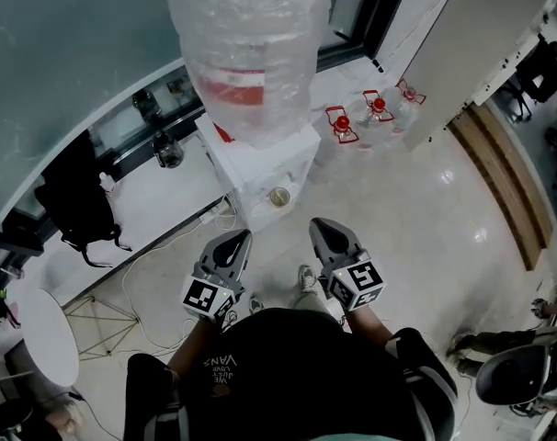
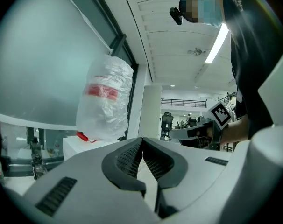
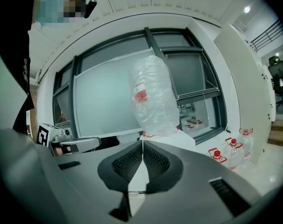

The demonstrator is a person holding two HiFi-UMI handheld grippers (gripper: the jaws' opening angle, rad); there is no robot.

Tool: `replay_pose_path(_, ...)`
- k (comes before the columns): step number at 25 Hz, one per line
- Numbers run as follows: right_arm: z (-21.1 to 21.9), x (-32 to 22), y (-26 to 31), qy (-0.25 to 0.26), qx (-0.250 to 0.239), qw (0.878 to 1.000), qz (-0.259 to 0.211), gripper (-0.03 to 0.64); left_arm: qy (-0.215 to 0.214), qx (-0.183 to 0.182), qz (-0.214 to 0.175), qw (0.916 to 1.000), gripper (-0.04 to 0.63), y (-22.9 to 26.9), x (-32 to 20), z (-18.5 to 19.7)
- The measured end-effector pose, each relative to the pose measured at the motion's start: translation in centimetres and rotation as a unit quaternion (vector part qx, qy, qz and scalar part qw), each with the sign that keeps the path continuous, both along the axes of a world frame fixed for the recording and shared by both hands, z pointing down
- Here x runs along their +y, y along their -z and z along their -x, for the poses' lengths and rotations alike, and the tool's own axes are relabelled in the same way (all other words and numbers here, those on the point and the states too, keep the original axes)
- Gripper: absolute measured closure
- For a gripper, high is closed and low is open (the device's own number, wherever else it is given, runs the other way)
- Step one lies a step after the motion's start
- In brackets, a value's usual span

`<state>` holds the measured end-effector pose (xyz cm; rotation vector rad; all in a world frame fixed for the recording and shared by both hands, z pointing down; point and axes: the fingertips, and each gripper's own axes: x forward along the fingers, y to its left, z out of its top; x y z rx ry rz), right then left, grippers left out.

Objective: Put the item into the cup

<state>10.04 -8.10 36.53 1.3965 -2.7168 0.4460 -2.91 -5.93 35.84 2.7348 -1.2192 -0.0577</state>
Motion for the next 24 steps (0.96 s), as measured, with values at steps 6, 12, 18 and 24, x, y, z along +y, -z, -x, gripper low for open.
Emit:
replay_pose_path(6,0.0,0.9,0.6,-0.003,0.004,1.000,-0.001,0.572,-0.005,-0.008,-0.006,0.9999,0.575,0.8,1.2,0.3)
replay_pose_path(12,0.4,1.4,1.2,0.002,0.009,1.000,-0.004,0.572,0.000,-0.011,-0.006,0.9999,0.575,1.1,1.8,0.7)
replay_pose_path(18,0.7,1.1,1.7,0.005,0.007,1.000,-0.013,0.572,0.005,-0.009,-0.011,0.9999,0.575,1.5,1.5,0.6)
replay_pose_path(24,0.7,0.9,1.6,0.010,0.010,1.000,-0.009,0.572,0.009,-0.008,-0.004,0.9999,0.575,1.2,1.1,0.3)
